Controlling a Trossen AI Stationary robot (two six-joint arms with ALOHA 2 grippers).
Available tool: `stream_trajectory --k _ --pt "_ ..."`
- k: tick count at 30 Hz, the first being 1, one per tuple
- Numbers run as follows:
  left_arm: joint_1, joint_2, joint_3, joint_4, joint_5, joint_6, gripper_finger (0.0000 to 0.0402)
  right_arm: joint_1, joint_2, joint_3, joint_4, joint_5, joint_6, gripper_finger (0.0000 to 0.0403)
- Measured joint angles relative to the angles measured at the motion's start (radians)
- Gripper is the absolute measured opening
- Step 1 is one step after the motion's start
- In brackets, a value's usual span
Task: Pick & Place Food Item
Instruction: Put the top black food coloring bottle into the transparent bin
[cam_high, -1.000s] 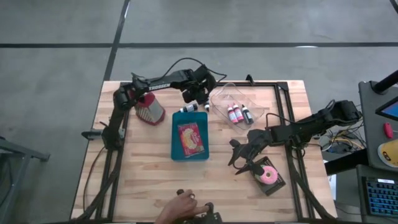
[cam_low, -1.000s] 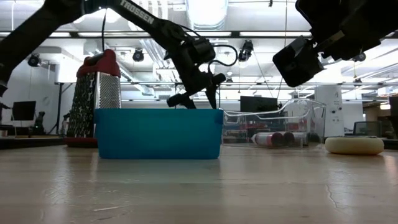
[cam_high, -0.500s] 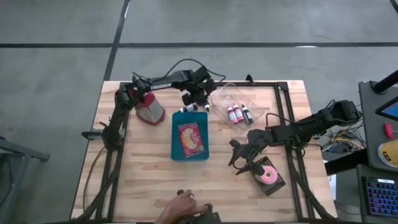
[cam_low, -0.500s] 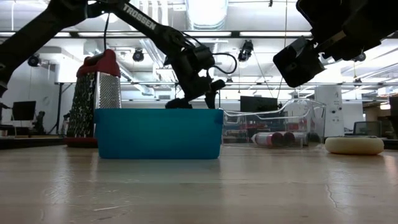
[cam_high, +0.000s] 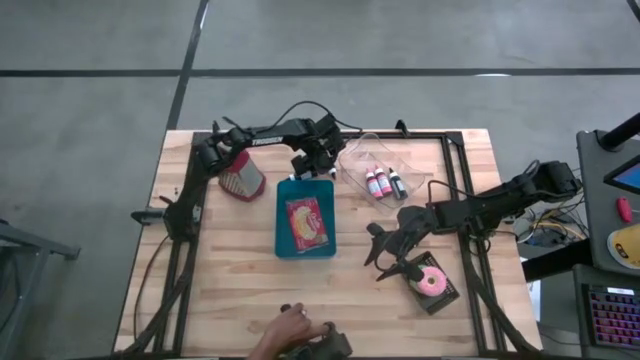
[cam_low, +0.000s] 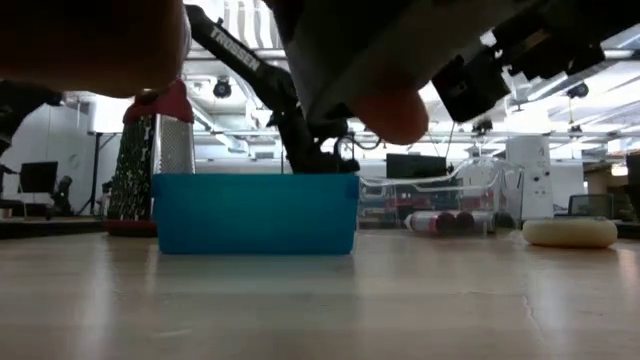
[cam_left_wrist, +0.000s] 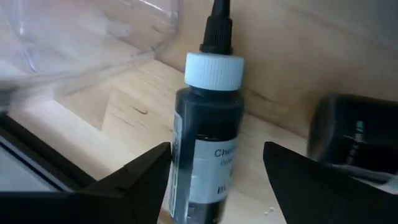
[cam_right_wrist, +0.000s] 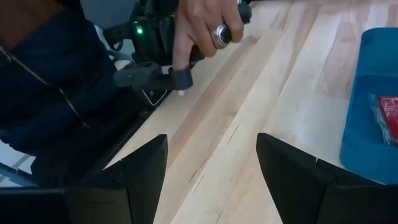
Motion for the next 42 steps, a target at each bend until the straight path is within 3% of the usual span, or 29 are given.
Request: stream_trajectory --k 10,20,28,42 --pt "0.024 0.003 0.012 0.033 0.0 -0.021 0.0253 0.0 0.0 0.01 0.0 0.007 -0.011 0.0242" --pt "0.032 0.021 0.012 0.002 -0.003 -0.03 0.0214 0.0 0.0 0.01 0.0 0.007 -0.011 0.0242" --pt "0.032 0.043 0.033 -0.009 0.001 -0.037 0.0206 0.0 0.0 0.01 0.0 0.007 -0.007 0.0242" --pt "0.031 0.043 0.035 -0.002 -0.033 -0.054 0.013 0.0 0.0 0.01 0.0 0.008 -0.007 0.0242"
